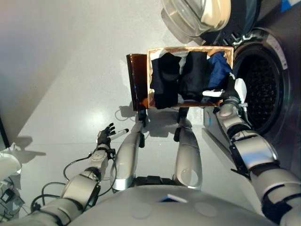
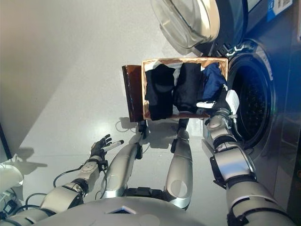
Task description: Pick up the clothes and place them into the washing machine
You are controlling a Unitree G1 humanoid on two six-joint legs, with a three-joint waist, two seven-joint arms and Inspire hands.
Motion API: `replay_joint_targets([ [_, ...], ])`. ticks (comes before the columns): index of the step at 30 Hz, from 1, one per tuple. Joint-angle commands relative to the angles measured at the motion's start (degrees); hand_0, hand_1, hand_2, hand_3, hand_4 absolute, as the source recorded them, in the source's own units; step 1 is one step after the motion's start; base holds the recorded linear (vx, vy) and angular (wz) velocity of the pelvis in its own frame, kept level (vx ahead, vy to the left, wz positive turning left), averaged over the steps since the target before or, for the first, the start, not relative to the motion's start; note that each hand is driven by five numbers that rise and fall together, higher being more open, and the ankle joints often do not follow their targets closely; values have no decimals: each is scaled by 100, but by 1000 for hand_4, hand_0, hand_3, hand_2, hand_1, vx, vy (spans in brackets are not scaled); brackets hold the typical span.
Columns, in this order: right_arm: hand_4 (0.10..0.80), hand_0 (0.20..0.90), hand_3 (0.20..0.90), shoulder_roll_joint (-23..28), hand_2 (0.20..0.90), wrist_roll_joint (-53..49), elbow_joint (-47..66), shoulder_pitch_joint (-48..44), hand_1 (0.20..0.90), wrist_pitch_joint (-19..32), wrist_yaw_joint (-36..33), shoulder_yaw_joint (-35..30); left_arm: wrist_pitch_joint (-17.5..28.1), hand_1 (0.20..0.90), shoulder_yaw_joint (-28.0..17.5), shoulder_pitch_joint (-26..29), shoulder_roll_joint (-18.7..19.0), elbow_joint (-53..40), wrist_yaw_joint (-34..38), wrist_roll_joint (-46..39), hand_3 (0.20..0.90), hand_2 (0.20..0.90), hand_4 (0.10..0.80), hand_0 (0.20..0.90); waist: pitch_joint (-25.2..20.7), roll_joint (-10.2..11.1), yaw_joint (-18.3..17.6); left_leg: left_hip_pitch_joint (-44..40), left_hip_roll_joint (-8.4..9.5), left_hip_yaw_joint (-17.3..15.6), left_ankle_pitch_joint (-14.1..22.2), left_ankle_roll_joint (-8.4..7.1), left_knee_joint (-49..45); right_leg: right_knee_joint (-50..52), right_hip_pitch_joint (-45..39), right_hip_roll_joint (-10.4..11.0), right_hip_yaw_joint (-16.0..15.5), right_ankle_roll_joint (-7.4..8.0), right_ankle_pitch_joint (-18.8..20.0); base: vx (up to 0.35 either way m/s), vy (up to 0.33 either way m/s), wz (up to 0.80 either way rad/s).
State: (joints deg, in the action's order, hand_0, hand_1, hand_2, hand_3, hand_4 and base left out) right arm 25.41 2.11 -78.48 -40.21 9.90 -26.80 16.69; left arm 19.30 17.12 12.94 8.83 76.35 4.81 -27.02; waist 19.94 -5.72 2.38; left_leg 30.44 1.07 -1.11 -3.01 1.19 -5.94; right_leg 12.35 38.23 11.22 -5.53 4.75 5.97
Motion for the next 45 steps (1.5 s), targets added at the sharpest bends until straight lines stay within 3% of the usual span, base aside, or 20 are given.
replay_joint_targets([
  [1,800,900,900,327,900,-203,-33,-319,900,63,-67,376,170,900,101,-285,91,-37,46,-274,900,900,800,900,-299,-162,87,289,48,-49,460,-318,-646,169,-7,136,235,119,-136,1,32,2],
  [11,800,900,900,358,900,23,-7,-801,900,82,-40,760,238,900,193,-357,121,-265,35,-309,900,900,800,900,-327,-227,224,654,109,-12,510,-292,-903,415,339,149,276,98,-196,1,1,2],
  [18,800,900,900,293,900,49,-29,-826,900,99,-58,789,201,900,181,-326,156,-193,-6,-284,900,900,800,900,-242,-188,195,1197,78,54,1119,-276,-2194,1608,782,92,399,-5,-819,-27,-11,6],
  [24,800,900,900,164,900,-87,48,-643,900,170,-48,720,149,900,98,-268,213,-65,8,-152,900,900,800,900,-269,-127,150,1421,41,66,1401,-245,-2763,2089,912,96,399,-88,-1088,-4,-7,5],
  [40,800,900,900,11,900,113,218,-887,900,207,-5,1097,220,900,104,-459,290,-260,-11,-146,900,900,800,900,-379,-137,262,1517,95,46,1357,-218,-2672,2002,1010,54,429,-120,-1099,0,5,0],
  [41,567,573,573,20,573,227,0,-1018,573,122,-34,1154,215,900,114,-458,297,-291,-14,-149,900,900,800,900,-388,-151,301,1533,104,51,1356,-215,-2687,2024,1024,62,429,-120,-1109,-4,9,3],
  [42,567,573,573,28,573,274,-162,-1106,573,56,-38,1171,198,900,113,-446,308,-283,-15,-131,900,900,800,900,-392,-162,322,1552,109,54,1360,-212,-2707,2056,1039,64,429,-127,-1127,0,0,0],
  [44,345,263,263,49,263,353,-538,-1253,263,-117,-49,1181,140,900,123,-401,322,-282,-11,-86,900,900,800,900,-396,-180,371,1597,115,67,1387,-207,-2796,2136,1046,64,431,-144,-1178,0,0,0],
  [45,306,208,208,41,208,368,-673,-1308,208,-176,-67,1150,111,900,125,-375,326,-268,-6,-50,900,900,800,900,-395,-192,388,1616,122,79,1411,-206,-2868,2218,1064,62,433,-156,-1215,0,0,0],
])
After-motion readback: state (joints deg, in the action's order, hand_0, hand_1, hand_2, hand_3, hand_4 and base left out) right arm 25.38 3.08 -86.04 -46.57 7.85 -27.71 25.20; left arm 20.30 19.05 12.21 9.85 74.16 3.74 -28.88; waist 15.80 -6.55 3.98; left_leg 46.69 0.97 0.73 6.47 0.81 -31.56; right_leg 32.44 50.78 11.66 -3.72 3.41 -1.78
